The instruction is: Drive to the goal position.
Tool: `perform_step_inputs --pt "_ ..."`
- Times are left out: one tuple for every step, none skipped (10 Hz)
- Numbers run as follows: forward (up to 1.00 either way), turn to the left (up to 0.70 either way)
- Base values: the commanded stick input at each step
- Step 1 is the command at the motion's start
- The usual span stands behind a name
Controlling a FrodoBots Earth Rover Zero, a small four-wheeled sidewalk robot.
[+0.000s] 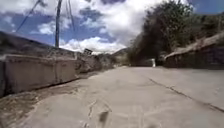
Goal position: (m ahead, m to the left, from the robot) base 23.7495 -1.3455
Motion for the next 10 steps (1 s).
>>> perform_step_inputs --pt "0.70 0.00" --pt "0.70 0.00" --pt "0.70 0.00" --pt "0.70 0.00" --pt "0.70 0.00" --pt "0.70 0.00" --pt "0.70 0.00" --pt "0.70 0.00" --pt "0.70 0.00" --pt "0.70 0.00"
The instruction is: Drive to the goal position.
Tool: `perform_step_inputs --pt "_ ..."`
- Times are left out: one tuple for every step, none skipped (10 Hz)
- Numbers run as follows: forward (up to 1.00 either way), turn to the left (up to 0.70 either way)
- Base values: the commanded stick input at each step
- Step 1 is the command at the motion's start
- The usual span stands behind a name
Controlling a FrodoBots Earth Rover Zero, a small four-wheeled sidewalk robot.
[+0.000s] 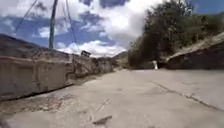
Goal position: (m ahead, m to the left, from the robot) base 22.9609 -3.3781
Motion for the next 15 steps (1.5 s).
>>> perform_step_inputs --pt "0.70 0.00" --pt "0.70 0.00" --pt "0.70 0.00" --pt "0.70 0.00" --pt "0.70 0.00" --pt "0.70 0.00" --pt "0.70 0.00" --pt "0.70 0.00" --pt "0.70 0.00" --pt "0.70 0.00" --pt "0.70 0.00" --pt "0.70 0.00" --pt "0.70 0.00" --pt "0.70 0.00" --pt "0.70 0.00"
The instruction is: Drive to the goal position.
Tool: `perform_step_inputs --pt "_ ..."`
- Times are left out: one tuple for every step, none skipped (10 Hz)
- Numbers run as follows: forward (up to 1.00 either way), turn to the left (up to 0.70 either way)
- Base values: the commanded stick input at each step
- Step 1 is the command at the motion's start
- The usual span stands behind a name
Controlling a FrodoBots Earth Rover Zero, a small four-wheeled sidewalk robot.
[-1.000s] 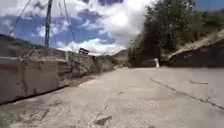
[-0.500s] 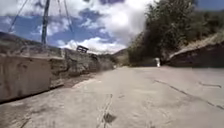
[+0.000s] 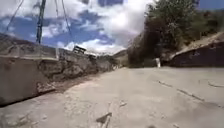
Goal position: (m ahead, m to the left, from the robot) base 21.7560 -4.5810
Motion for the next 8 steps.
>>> perform_step_inputs --pt "0.70 0.00" --pt "0.70 0.00" --pt "0.70 0.00" --pt "0.70 0.00" --pt "0.70 0.00" --pt "0.70 0.00" --pt "0.70 0.00" --pt "0.70 0.00"
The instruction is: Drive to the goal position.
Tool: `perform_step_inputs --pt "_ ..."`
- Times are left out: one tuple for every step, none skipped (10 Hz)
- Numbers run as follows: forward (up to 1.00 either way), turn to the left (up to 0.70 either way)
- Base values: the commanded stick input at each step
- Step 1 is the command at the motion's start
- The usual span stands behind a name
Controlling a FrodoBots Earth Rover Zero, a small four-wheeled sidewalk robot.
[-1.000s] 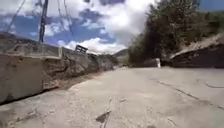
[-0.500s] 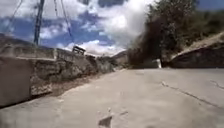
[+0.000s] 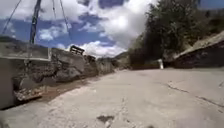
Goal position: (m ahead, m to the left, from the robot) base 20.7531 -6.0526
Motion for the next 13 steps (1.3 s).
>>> perform_step_inputs --pt "0.70 0.00" --pt "0.70 0.00" --pt "0.70 0.00" --pt "0.70 0.00" --pt "0.70 0.00" --pt "0.70 0.00" --pt "0.70 0.00" --pt "0.70 0.00" --pt "0.70 0.00" --pt "0.70 0.00" --pt "0.70 0.00" --pt "0.70 0.00" --pt "0.70 0.00"
